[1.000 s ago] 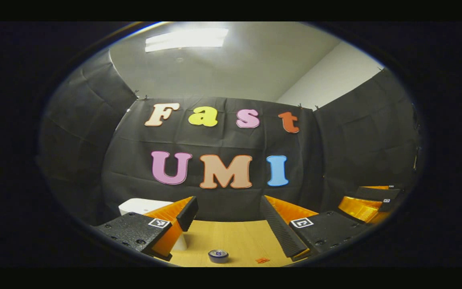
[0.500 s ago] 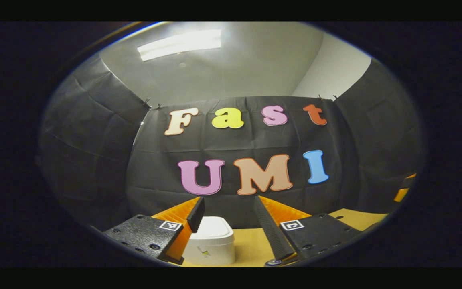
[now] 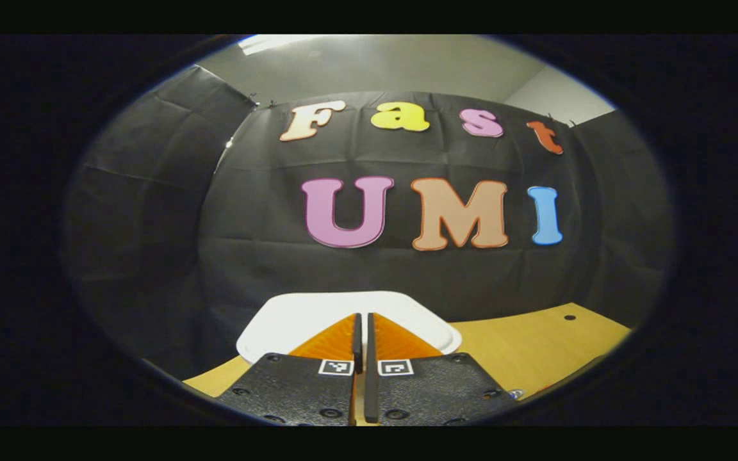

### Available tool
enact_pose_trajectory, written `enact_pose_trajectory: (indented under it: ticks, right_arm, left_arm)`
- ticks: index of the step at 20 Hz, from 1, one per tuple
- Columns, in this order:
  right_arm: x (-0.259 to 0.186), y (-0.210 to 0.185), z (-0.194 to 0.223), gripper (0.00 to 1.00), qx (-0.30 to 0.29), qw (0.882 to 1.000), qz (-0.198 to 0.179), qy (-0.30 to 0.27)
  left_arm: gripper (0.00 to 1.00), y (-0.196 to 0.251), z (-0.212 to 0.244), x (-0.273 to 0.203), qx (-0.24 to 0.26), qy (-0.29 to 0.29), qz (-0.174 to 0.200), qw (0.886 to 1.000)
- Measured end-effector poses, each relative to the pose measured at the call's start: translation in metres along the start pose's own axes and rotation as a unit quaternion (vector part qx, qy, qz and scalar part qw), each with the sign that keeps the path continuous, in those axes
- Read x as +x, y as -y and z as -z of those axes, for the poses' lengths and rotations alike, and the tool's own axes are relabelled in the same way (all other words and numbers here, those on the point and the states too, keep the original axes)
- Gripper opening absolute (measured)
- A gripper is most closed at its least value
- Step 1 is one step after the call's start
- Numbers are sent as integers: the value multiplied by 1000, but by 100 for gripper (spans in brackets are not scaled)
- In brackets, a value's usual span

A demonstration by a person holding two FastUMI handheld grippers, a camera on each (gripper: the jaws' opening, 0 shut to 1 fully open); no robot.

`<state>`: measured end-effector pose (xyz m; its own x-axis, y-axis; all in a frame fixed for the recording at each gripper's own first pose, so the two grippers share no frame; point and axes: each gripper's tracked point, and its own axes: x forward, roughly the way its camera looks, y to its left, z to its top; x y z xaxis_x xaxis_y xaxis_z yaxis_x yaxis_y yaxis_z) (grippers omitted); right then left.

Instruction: Press the lid of the desktop garbage bin to open it, pick up the crumpled paper on the desktop and throw it into the bin, then pick up the pop can on the desktop and drop it into the bin, and finally close the garbage bin lid.

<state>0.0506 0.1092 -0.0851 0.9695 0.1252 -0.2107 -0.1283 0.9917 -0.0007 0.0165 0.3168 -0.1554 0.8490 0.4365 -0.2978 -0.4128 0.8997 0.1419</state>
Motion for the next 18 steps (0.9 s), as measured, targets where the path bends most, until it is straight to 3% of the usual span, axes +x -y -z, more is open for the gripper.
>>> enact_pose_trajectory:
  ticks: [1, 3, 6, 9, 13, 16, 18]
  right_arm:
    - [0, -4, 3, 96, -5, 1000, -1, -4]
    - [2, -9, 5, 96, -22, 1000, -1, -10]
    - [3, -14, 3, 96, -34, 999, -11, -7]
    - [8, -14, 9, 96, -36, 999, -23, -8]
    - [22, -13, 39, 96, -19, 998, -45, -36]
    - [33, -9, 86, 96, -17, 994, -65, -84]
    - [41, -7, 125, 96, -20, 989, -76, -125]
  left_arm:
    - [0, 0, 12, -1, 13, -21, -1, 1000]
    - [0, -2, -2, -2, 35, 23, 1, 999]
    - [0, -3, 5, 1, -14, 12, -4, 1000]
    - [0, 4, -29, -8, -39, 42, 4, 998]
    - [55, 22, -88, -47, -28, 110, 19, 993]
    - [93, 42, -112, -91, -4, 143, 36, 989]
    - [94, 57, -115, -117, 2, 149, 46, 988]
